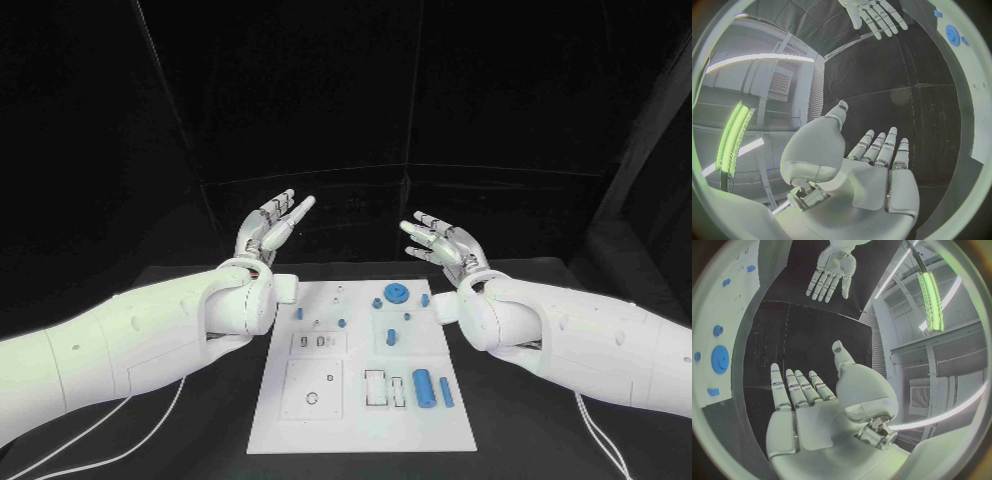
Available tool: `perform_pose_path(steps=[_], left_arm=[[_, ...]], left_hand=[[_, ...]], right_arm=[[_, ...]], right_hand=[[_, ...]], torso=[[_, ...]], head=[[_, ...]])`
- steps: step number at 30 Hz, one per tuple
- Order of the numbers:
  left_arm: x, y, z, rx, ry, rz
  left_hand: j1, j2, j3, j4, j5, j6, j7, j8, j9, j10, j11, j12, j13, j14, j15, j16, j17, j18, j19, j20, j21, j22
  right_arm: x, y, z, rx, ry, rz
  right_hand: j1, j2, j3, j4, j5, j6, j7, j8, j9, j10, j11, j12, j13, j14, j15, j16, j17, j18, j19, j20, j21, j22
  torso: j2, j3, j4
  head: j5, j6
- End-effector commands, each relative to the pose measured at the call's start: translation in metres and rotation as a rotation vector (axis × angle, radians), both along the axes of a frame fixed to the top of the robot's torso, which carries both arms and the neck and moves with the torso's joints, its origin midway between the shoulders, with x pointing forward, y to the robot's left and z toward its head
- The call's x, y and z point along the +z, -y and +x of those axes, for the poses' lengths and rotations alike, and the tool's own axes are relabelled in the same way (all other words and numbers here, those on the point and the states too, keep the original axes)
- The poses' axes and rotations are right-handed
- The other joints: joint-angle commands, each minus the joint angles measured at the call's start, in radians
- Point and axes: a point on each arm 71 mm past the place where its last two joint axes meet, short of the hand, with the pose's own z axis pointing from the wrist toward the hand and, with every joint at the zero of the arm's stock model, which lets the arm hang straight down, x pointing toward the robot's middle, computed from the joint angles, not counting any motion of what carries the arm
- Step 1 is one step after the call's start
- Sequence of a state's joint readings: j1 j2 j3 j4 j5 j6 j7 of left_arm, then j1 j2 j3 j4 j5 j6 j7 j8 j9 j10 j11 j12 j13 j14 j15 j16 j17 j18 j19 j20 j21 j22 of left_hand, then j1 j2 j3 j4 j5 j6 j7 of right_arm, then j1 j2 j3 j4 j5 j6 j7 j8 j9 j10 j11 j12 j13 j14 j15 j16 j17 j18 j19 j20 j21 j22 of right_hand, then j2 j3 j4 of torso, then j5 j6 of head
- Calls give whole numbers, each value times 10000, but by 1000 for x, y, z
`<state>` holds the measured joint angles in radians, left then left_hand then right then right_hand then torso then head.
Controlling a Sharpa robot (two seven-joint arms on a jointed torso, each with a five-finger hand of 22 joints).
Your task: Assemble the parts on the task board
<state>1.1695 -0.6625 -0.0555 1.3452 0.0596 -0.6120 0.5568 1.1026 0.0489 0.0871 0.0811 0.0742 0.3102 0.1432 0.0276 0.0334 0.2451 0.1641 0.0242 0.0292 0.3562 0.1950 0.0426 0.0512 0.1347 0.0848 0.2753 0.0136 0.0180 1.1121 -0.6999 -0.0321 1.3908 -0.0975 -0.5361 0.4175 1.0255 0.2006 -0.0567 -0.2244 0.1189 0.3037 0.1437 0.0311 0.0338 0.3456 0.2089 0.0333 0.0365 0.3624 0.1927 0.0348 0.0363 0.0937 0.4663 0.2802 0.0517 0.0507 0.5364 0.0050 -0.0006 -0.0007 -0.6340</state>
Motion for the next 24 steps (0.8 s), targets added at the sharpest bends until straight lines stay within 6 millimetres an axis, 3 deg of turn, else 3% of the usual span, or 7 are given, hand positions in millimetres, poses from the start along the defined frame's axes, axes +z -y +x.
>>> perform_pose_path(steps=[1, 8, 9, 10, 13, 18, 24], left_arm=[[4, 3, 0, -554, 441, -506], [4, 3, 0, -554, 441, -506], [3, -13, -2, -635, 263, -726], [3, -14, -3, -642, 266, -728], [5, -17, -5, -737, 353, -636], [8, -21, -11, -929, 559, -414], [12, -24, -19, -1199, 670, -256]], left_hand=[[513, 25, 91, 31, 78, 271, 604, 94, 39, 277, 103, 84, 36, 350, 78, 137, 65, 204, 33, 166, 70, 23], [658, 66, 138, -3, 73, 733, 916, 148, 78, 1710, 520, 315, 172, 1667, 150, 617, 305, 200, 344, 173, 227, 119], [725, 76, 146, -35, 73, 1044, 1003, 192, 104, 2405, 628, 476, 227, 2330, 215, 852, 410, 148, 627, 189, 352, 192], [748, 81, 148, -45, 75, 1157, 1022, 205, 112, 2596, 665, 521, 237, 2553, 231, 929, 443, 127, 739, 188, 404, 220], [858, 94, 147, -105, 73, 1969, 1029, 318, 174, 3619, 690, 769, 288, 3313, 290, 1190, 526, 33, 1629, 195, 808, 435], [1019, 126, 140, -188, 70, 3647, 782, 496, 260, 5543, 676, 1105, 354, 4735, 64, 1483, 602, 249, 4980, 159, 2319, 1147], [1189, 144, 171, -286, 69, 5728, 884, 784, 365, 6927, 242, 1346, 362, 6416, -433, 1868, 774, 507, 6675, -55, 3083, 1387]], right_arm=[[0, -12, 3, 2042, -203, -291], [0, -15, 9, 2640, -291, -532], [10, 7, 20, 2563, 1850, -3678], [11, 7, 20, 2588, 1923, -3786], [14, 8, 22, 2817, 2394, -4560], [22, 8, 25, 3082, 3065, -5783], [31, 7, 31, 3228, 3563, -7252]], right_hand=[[1733, 30, 309, -575, 59, 2292, 1237, 355, 206, 3166, 309, 505, 238, 3254, 241, 472, 234, 528, 2403, 95, 551, 279], [3018, -334, 803, -664, 384, 5780, 819, 953, 394, 6110, -258, 1206, 272, 6262, -403, 1055, 311, 925, 3989, -121, 1295, 451], [3124, -408, 945, -655, 447, 6036, 748, 930, 358, 6412, -344, 1166, 245, 6651, -533, 1086, 292, 906, 4311, -264, 1445, 481], [3149, -434, 1001, -667, 473, 6112, 728, 908, 342, 6505, -362, 1133, 239, 6776, -579, 1083, 283, 892, 4411, -308, 1490, 486], [3235, -519, 1234, -675, 678, 6386, 775, 855, 324, 6840, -431, 1036, 244, 7250, -711, 1099, 284, 911, 4744, -493, 1658, 519], [3239, -686, 1587, -672, 842, 6813, 678, 803, 324, 7419, -597, 925, 250, 7989, -941, 1135, 311, 913, 5235, -766, 1970, 614], [3095, -945, 1874, -656, 939, 7246, 482, 735, 329, 8190, -849, 856, 271, 8869, -1241, 1236, 416, 900, 5784, -1074, 2479, 834]], torso=[[-3, 1, -1], [-3, 1, -1], [-3, 1, -1], [231, 10, -21], [327, 21, 4], [572, 14, 37], [816, -33, 77]], head=[[1, 2], [1, 2], [1, 2], [-76, -68], [-119, -19], [-147, 97], [-214, 121]])
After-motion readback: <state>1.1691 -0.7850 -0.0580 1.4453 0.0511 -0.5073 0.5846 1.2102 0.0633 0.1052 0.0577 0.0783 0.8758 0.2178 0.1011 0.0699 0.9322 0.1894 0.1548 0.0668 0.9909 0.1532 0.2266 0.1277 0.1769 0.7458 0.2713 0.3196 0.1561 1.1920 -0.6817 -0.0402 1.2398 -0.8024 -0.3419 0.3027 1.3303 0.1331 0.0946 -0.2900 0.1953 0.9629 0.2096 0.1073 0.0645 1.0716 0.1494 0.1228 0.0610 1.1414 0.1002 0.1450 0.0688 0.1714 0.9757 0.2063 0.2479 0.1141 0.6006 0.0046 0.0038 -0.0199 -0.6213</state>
